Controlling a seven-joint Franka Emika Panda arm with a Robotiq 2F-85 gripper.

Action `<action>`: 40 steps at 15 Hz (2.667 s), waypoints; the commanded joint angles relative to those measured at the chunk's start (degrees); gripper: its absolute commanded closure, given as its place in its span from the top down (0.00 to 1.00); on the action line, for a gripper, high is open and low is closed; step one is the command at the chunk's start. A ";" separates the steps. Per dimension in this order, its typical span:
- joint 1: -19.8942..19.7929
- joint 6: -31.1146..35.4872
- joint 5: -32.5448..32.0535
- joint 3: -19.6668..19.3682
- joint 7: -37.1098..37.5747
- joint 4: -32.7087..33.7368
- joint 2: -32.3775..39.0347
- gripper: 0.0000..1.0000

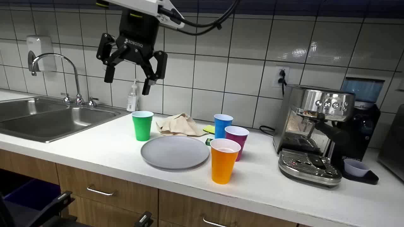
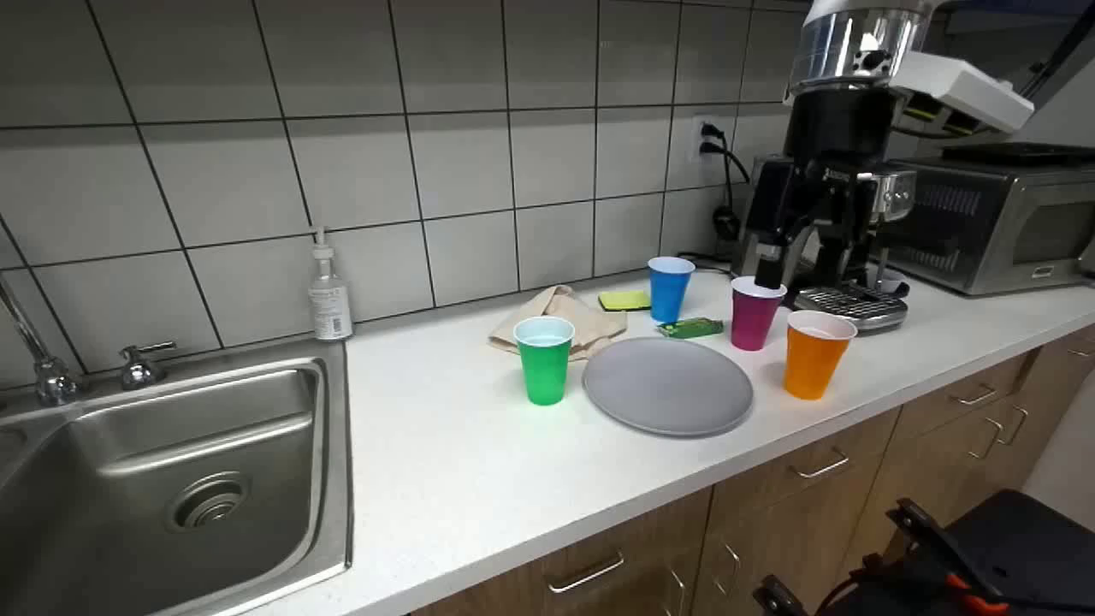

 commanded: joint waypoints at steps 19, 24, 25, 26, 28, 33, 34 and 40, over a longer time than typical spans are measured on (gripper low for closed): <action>-3.81 16.16 -5.60 1.34 0.52 -0.17 7.01 1.00; -5.44 25.33 -9.20 1.47 1.62 0.97 12.88 1.00; -5.66 26.76 -9.57 1.42 1.65 1.17 13.97 1.00; -6.01 28.33 -10.13 1.43 1.81 1.59 15.42 1.00; -6.54 30.84 -10.96 1.40 2.13 2.47 18.04 1.00; -7.74 34.08 -12.36 1.53 3.77 6.48 24.34 1.00; -8.04 34.32 -12.98 1.62 4.67 7.60 25.56 1.00; -8.23 33.06 -13.93 1.52 10.06 14.88 32.24 1.00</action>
